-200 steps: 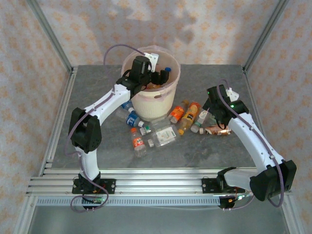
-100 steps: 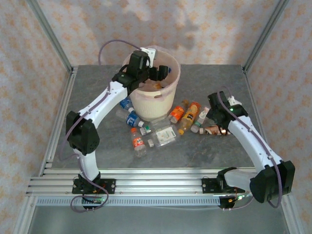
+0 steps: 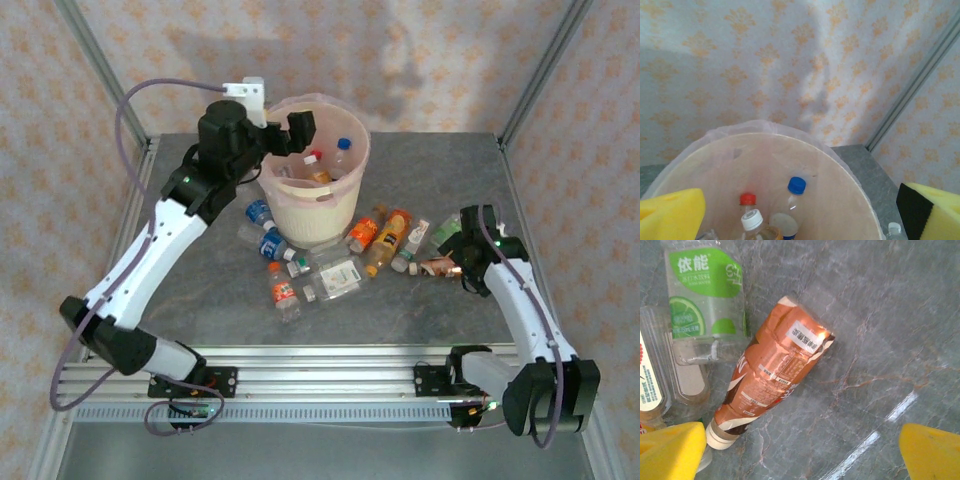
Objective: Put the plastic bottles in the bin
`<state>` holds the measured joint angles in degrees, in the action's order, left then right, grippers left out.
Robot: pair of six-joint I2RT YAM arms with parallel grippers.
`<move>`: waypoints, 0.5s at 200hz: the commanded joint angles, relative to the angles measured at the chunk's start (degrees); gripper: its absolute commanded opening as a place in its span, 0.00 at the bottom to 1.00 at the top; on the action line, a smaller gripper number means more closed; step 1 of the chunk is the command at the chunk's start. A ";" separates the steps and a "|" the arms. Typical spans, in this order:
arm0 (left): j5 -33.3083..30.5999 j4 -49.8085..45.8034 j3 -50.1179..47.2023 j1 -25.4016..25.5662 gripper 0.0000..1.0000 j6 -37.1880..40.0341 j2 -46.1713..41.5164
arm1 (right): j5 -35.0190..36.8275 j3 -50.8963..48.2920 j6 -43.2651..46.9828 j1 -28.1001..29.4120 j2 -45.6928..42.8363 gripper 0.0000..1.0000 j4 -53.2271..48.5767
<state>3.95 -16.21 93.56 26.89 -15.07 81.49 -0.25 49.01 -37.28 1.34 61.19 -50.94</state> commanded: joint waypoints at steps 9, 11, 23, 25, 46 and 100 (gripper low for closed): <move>-5.95 2.52 -6.86 0.26 1.00 -2.01 -5.98 | -3.93 -1.99 -1.28 -1.33 0.89 0.99 4.57; -6.25 2.63 -7.33 0.26 1.00 -2.10 -6.61 | -4.00 -2.06 -1.30 -1.34 0.94 0.99 4.85; -8.21 3.14 -9.92 0.25 1.00 -2.63 -9.05 | -4.40 -2.67 -1.61 -1.42 1.51 0.99 6.30; -8.61 3.19 -10.31 0.24 1.00 -2.71 -9.42 | -4.41 -2.78 -1.69 -1.43 1.66 0.99 6.47; -11.90 3.67 -14.65 0.19 1.00 -3.55 -13.15 | -4.21 -3.36 -2.36 -1.52 2.97 0.99 8.12; -16.98 4.17 -20.97 0.17 1.00 -4.95 -18.83 | -3.80 -4.07 -3.21 -1.69 6.02 0.99 10.19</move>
<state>-8.60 -14.20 73.95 26.89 -18.63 64.77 -4.56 46.06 -39.22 0.16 66.41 -42.54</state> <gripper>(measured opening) 0.999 0.993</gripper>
